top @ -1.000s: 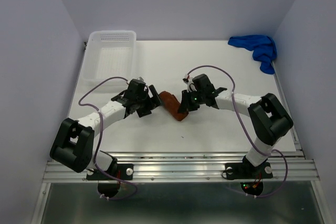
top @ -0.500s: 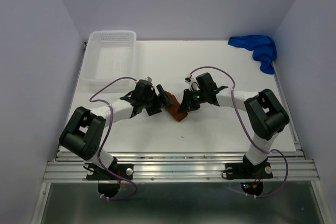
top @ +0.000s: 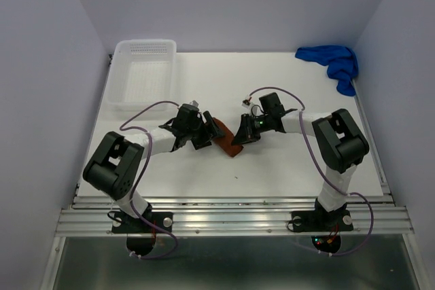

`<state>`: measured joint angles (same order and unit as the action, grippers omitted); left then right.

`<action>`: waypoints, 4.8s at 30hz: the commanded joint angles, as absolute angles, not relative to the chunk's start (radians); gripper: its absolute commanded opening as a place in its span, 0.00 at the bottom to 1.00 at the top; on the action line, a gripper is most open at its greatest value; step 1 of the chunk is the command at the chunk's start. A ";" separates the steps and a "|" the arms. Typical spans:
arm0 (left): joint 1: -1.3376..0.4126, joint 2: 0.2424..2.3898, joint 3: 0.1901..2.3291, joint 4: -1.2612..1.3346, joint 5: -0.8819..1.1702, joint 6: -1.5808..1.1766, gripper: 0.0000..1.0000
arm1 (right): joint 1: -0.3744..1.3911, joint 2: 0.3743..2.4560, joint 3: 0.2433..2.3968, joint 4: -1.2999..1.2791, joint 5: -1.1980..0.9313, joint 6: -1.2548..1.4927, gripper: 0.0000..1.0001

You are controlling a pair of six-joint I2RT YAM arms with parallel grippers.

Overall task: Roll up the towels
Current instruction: Roll the towel, then place the rolled towel into the container

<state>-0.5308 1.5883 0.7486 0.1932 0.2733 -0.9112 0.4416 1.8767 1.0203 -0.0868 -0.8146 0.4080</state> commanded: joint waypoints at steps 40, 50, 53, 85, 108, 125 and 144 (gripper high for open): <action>-0.571 1.867 1.251 -0.234 0.022 -0.916 0.00 | 0.357 1.672 1.180 -0.281 -0.591 0.294 1.00; -0.551 1.789 1.284 -0.226 -0.008 -0.873 0.00 | 0.348 1.531 1.180 -0.293 -0.313 0.331 1.00; -0.523 1.752 1.273 -0.203 -0.006 -0.865 0.00 | 0.348 1.488 1.167 -0.296 -0.246 0.342 1.00; -0.101 1.750 1.825 -0.115 -0.222 -0.736 0.00 | 0.339 1.371 1.166 -0.293 0.034 0.359 1.00; 0.126 2.240 1.986 0.268 0.205 -0.841 0.00 | 0.330 1.552 1.282 -0.293 -0.058 0.330 1.00; 0.124 2.338 1.974 0.380 0.186 -0.911 0.00 | 0.330 1.612 1.307 -0.295 -0.083 0.324 1.00; 0.123 2.382 1.927 0.345 0.075 -0.904 0.00 | 0.330 1.687 1.353 -0.299 -0.094 0.314 1.00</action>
<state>0.1242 2.4020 1.9209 0.3199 0.1196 -0.9081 0.3344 1.6752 1.3014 -0.3099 -0.0868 0.3298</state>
